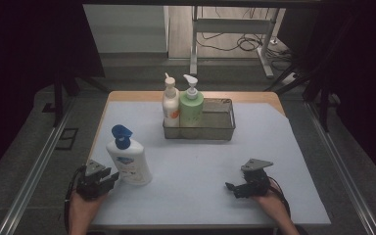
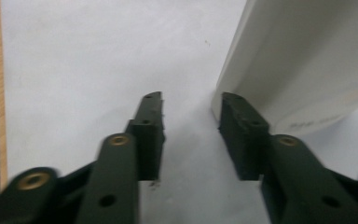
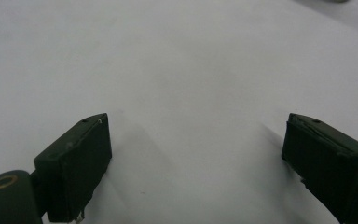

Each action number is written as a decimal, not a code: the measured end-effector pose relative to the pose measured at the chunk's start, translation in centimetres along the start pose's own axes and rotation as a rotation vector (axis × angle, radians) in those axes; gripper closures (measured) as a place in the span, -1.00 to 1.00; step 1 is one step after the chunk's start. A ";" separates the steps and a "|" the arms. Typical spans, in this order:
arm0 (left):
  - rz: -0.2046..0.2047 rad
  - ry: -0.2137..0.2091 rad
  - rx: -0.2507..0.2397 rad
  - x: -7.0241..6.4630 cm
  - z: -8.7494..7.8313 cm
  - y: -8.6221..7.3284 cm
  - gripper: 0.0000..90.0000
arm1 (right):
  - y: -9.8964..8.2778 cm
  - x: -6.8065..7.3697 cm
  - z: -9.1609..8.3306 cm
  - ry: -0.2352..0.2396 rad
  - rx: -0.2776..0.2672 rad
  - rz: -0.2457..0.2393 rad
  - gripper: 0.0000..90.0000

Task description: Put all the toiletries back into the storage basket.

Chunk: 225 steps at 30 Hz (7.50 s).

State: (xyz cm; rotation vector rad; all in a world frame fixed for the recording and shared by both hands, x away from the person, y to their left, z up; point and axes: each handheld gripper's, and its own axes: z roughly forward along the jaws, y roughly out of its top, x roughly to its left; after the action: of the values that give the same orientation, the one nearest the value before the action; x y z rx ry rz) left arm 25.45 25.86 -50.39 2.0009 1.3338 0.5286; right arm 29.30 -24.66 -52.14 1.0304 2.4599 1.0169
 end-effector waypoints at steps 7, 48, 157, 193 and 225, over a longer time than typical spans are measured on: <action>-0.018 -0.040 -0.010 0.3 0.8 0.6 0.68 | -0.1 0.0 0.0 -0.002 -0.004 0.001 -0.83; 0.082 -0.151 0.027 -4.7 3.1 3.0 0.94 | -0.1 0.1 0.0 -0.006 -0.005 -0.001 -0.83; 0.355 -0.432 0.116 -19.4 6.1 4.2 0.98 | -0.1 0.1 0.0 -0.007 -0.002 -0.002 -0.83; 0.168 -0.165 0.064 -11.5 3.0 0.4 -0.72 | 1.0 3.8 -3.2 0.089 -0.009 -0.067 -0.87; 0.142 -0.148 0.044 -10.9 3.1 -0.2 -0.73 | 8.0 8.1 -4.5 0.124 -0.079 -0.110 -0.85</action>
State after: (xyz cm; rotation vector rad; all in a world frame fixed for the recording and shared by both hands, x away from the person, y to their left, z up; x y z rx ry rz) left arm 23.06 14.99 -52.38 2.1375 1.1292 0.4101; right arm 25.37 -17.19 -43.25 0.8207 2.5200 1.1637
